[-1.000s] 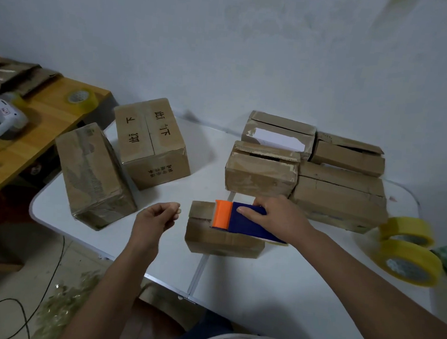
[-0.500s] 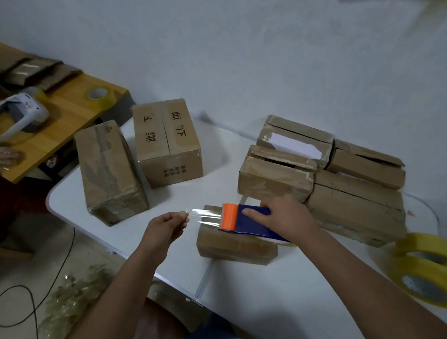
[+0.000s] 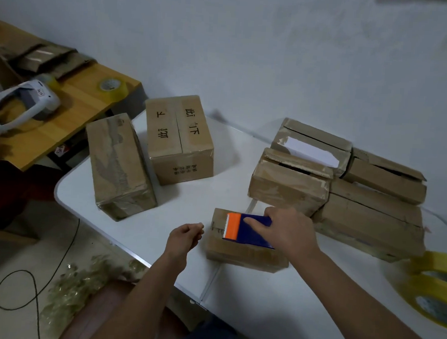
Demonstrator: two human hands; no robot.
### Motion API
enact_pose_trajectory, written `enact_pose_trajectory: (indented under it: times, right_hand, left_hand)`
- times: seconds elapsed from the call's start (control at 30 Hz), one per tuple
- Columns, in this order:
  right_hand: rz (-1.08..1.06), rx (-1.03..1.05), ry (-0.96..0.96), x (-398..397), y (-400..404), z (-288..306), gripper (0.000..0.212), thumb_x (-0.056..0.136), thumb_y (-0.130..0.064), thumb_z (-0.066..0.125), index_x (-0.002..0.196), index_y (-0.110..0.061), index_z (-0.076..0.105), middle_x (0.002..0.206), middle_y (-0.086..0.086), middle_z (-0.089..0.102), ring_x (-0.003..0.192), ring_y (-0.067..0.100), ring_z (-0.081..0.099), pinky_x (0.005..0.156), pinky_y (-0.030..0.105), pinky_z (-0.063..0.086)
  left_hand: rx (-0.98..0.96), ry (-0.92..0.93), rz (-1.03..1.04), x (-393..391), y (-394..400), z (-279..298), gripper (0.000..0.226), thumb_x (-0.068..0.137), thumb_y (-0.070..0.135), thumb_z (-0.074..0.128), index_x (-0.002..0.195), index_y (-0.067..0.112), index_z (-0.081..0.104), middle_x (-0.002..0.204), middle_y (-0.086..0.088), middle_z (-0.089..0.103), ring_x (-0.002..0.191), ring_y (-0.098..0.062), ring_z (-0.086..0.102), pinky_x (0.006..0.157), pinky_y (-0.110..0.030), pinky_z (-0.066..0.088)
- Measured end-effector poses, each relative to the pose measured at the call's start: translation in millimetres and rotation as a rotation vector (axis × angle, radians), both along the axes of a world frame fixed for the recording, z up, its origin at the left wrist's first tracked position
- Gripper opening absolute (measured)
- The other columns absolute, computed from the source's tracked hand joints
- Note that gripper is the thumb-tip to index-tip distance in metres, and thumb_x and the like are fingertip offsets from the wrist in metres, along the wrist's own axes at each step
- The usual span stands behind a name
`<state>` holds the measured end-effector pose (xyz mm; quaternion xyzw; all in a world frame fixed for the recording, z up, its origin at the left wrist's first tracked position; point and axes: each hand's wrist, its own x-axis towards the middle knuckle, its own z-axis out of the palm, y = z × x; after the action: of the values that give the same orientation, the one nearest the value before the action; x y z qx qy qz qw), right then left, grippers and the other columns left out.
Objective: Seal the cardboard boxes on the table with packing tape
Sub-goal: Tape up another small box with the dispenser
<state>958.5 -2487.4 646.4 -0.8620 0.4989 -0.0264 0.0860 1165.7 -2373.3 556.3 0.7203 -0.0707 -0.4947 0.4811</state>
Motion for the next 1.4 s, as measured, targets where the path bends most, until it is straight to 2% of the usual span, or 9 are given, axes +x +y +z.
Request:
enact_pose_trajectory:
  times: [0.37,0.5,0.63,0.73,0.83,0.97,1.1,1.23,1.4]
  right_hand:
    - [-0.026,0.007,-0.014,1.6,1.2,-2.5,0.058,0.080,-0.083,0.033,0.069,-0.029,0.050,0.054,-0.014,0.041,0.053,0.004,0.044,0.047,0.020,0.027]
    - [-0.030,0.023,0.003,2.3,1.3,0.1,0.056,0.082,-0.081,0.034,0.073,-0.029,0.051,0.055,-0.015,0.040,0.056,0.005,0.046,0.048,0.021,0.027]
    - [-0.043,0.026,0.006,2.1,2.0,1.0,0.055,0.083,-0.081,0.035,0.072,-0.029,0.050,0.055,-0.015,0.040,0.053,0.003,0.041,0.047,0.020,0.025]
    - [-0.053,0.015,0.003,3.2,3.6,1.3,0.054,0.083,-0.080,0.035,0.070,-0.029,0.048,0.054,-0.015,0.038,0.050,-0.002,0.035,0.046,0.020,0.021]
    - [-0.054,0.022,0.005,5.3,1.9,2.1,0.054,0.083,-0.079,0.035,0.071,-0.028,0.048,0.054,-0.014,0.039,0.050,-0.001,0.037,0.046,0.020,0.022]
    - [-0.046,0.024,0.025,8.2,0.0,3.7,0.057,0.084,-0.079,0.036,0.064,-0.026,0.045,0.055,-0.012,0.044,0.051,0.004,0.043,0.046,0.021,0.023]
    - [-0.025,0.031,0.048,10.7,1.4,7.9,0.054,0.085,-0.076,0.038,0.071,-0.025,0.050,0.056,-0.013,0.043,0.053,0.005,0.043,0.045,0.020,0.022]
    - [0.053,0.123,0.183,8.9,-7.5,14.2,0.064,0.085,-0.078,0.037,0.089,-0.019,0.062,0.070,-0.007,0.057,0.064,0.011,0.054,0.048,0.020,0.031]
    - [0.097,0.248,0.172,4.4,-19.4,21.6,0.067,0.080,-0.082,0.040,0.061,-0.019,0.050,0.056,-0.004,0.051,0.052,0.010,0.050,0.048,0.023,0.036]
  left_hand:
    - [0.040,-0.257,-0.245,-19.9,-9.4,-7.0,0.025,0.103,0.029,0.049,0.110,0.007,0.059,0.126,-0.014,0.052,0.112,-0.030,0.057,0.099,-0.045,0.051]
    - [0.228,-0.310,-0.378,-11.5,-7.4,-5.3,0.030,0.097,0.020,0.061,0.121,0.006,0.048,0.126,-0.005,0.034,0.103,-0.030,0.059,0.083,-0.035,0.054]
    - [0.082,-0.441,-0.423,-2.4,3.4,6.0,0.019,0.103,0.018,0.050,0.114,0.012,0.064,0.115,-0.005,0.066,0.100,-0.019,0.064,0.095,-0.039,0.054]
    - [-0.105,-0.439,-0.380,-9.4,13.2,24.3,0.032,0.106,0.029,0.040,0.122,0.022,0.067,0.118,0.004,0.070,0.109,-0.012,0.064,0.097,-0.032,0.052]
    - [-0.093,-0.463,-0.637,-16.9,22.7,22.9,0.050,0.105,0.046,0.030,0.151,0.028,0.038,0.146,0.006,0.050,0.132,-0.016,0.050,0.105,-0.028,0.042]
    - [-0.096,-0.530,-0.969,3.9,18.9,24.0,0.090,0.088,0.068,0.042,0.159,0.027,0.003,0.163,0.005,0.021,0.146,-0.016,0.029,0.112,-0.029,0.032]
    - [-0.201,-0.925,-1.277,15.3,-11.7,22.8,0.118,0.074,0.081,0.053,0.157,0.025,-0.010,0.166,0.005,-0.013,0.152,-0.014,-0.006,0.124,-0.040,0.001]
    - [-0.261,-1.071,-1.338,14.5,-33.2,13.1,0.113,0.075,0.076,0.062,0.158,0.021,0.007,0.164,-0.001,0.010,0.151,-0.019,0.007,0.124,-0.048,0.008]
    - [-0.367,-1.077,-1.274,23.7,-30.6,3.4,0.111,0.071,0.083,0.059,0.155,0.025,0.016,0.157,0.002,0.027,0.143,-0.015,0.025,0.119,-0.045,0.025]
